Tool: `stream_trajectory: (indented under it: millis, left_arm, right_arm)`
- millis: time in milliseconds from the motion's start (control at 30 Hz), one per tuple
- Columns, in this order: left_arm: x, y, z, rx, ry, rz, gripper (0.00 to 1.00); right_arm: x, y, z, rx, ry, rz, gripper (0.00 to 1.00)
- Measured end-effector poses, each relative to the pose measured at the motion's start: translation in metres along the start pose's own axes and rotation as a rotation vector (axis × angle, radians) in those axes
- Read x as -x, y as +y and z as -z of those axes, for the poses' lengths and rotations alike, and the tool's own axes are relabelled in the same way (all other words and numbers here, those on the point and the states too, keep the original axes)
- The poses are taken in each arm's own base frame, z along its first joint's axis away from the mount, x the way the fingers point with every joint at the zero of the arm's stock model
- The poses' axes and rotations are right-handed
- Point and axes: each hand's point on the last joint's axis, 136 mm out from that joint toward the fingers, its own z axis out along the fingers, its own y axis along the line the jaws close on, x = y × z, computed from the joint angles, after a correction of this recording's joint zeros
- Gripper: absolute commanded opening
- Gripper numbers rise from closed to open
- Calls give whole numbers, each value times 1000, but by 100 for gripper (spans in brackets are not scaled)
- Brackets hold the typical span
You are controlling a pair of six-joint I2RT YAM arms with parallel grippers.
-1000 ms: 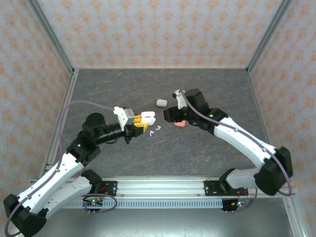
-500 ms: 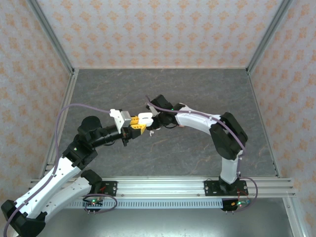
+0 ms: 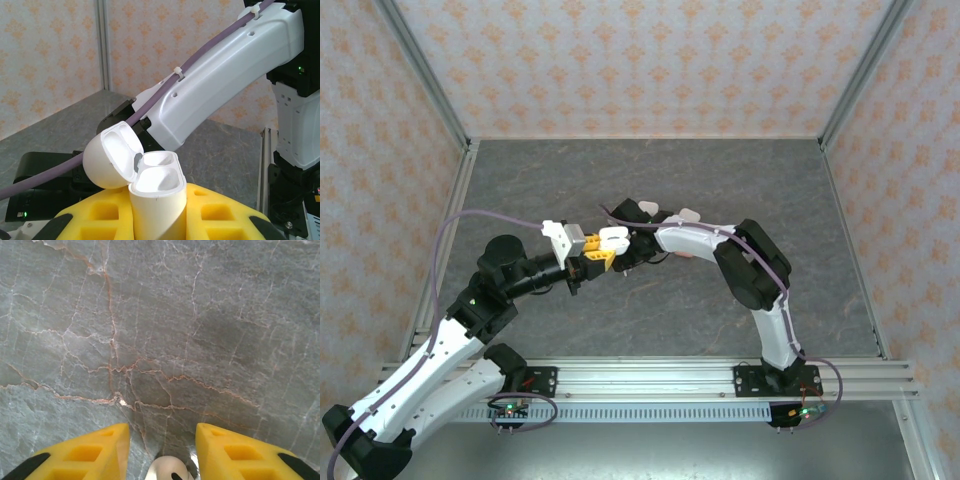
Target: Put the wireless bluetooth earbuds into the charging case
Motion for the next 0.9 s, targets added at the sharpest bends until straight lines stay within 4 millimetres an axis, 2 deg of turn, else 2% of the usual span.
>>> stream_trajectory:
  millis: [900]
  left_arm:
    - [-3,1,-2,0,11,7,0]
  right_arm:
    - [-12,-4,3,-10,17,11,24]
